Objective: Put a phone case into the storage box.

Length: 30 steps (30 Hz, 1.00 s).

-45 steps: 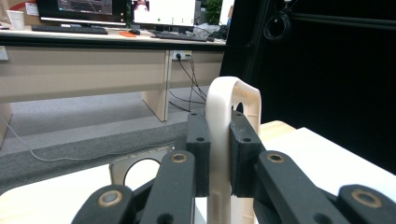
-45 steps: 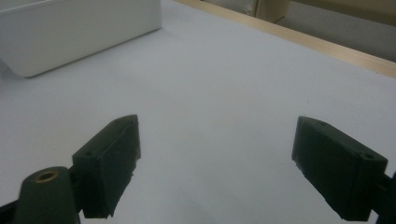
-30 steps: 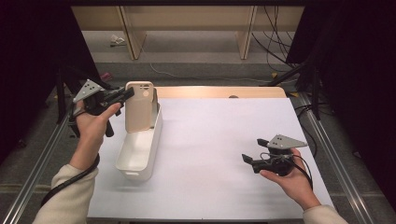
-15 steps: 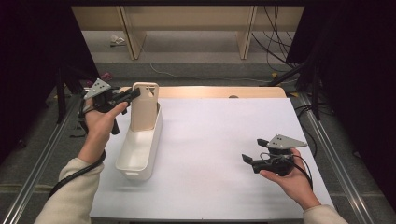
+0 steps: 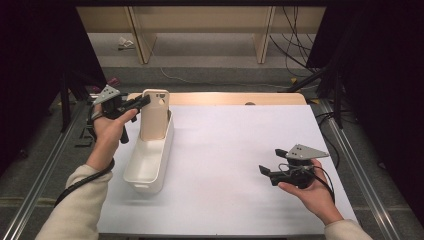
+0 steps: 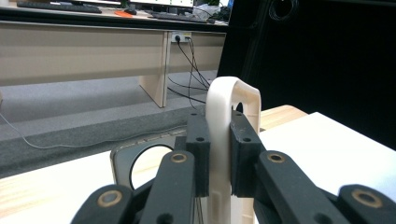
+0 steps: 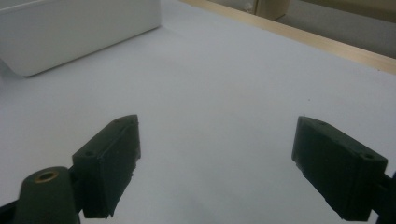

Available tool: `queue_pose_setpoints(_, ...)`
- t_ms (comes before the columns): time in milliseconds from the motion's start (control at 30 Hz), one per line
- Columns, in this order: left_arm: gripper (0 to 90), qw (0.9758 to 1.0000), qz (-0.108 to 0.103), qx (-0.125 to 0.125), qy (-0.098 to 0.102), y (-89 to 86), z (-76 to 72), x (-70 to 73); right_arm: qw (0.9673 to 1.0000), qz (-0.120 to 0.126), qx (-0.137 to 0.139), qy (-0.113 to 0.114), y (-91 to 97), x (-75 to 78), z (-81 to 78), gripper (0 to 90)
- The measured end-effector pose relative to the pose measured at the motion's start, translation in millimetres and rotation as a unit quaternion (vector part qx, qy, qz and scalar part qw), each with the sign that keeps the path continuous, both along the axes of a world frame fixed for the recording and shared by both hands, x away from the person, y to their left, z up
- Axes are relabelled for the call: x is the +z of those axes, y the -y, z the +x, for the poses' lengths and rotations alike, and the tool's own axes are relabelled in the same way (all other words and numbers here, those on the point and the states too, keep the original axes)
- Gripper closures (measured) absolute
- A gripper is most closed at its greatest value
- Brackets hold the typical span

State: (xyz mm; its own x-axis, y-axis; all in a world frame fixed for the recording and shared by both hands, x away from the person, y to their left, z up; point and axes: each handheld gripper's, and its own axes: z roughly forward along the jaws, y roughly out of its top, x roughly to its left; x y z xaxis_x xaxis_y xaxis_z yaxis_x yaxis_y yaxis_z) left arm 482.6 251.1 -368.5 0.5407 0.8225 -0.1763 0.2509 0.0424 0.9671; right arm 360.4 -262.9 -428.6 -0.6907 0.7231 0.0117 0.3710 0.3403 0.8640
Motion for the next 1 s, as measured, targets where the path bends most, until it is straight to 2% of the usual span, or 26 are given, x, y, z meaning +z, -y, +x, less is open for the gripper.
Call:
queue_pose_setpoints(200, 80.5, 1.0, 0.006, -0.003, 0.002, 2.3, 3.9, -0.7, 1.0, 0.0, 0.0, -0.001, 0.0, -0.2, 0.1, 16.2)
queue_pose_setpoints(1000, 80.4, 0.9996, 0.024, -0.005, -0.013, 7.4, 17.6, -7.8, 1.0, 0.003, 0.001, -0.002, 0.1, -0.6, 0.3, 16.2)
